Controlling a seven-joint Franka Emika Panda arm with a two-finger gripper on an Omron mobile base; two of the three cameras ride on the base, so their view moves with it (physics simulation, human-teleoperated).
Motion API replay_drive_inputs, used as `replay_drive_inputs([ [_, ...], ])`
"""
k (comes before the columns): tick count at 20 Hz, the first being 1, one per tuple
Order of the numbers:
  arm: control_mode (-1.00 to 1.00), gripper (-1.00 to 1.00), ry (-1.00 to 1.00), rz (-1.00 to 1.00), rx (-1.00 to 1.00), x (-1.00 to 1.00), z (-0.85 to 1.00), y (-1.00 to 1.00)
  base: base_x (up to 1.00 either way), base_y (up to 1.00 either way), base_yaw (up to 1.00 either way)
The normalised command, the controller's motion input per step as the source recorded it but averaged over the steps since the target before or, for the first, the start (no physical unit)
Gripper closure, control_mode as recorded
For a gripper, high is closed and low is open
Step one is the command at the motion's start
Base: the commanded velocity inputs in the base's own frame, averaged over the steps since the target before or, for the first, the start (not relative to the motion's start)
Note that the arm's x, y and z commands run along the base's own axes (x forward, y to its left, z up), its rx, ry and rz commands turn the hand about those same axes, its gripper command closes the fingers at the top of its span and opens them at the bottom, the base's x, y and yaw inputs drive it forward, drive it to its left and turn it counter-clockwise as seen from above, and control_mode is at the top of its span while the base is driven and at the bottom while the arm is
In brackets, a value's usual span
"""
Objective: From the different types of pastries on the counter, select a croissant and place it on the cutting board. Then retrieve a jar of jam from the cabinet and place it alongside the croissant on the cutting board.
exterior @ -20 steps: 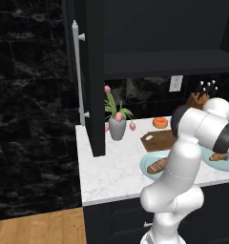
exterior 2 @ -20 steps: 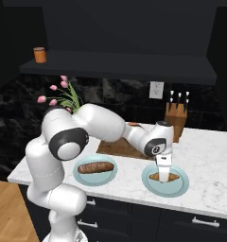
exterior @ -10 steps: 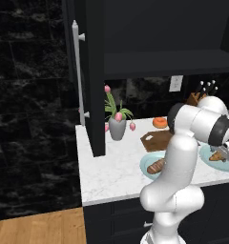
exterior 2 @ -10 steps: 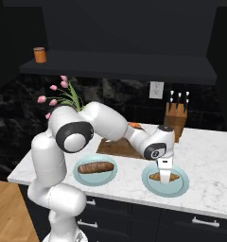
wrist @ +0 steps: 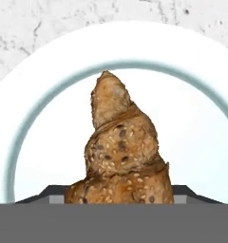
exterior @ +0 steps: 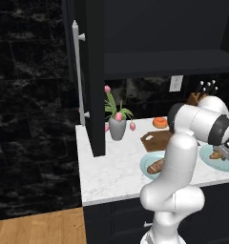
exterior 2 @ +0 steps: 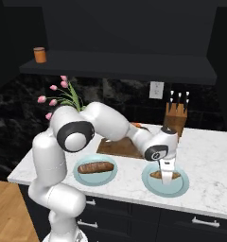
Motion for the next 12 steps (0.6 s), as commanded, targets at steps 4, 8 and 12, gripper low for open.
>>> replay_drive_inputs([
  [4,-1.00,1.00,-0.24,-0.03,0.00,0.02,0.96,0.42,0.00,0.00,0.00],
  [8,-1.00,1.00,-0.20,0.00,-0.05,0.21,0.69,0.88,0.00,0.00,0.00],
  [12,-1.00,1.00,0.00,0.00,0.00,0.07,0.00,0.10,0.00,0.00,0.00],
])
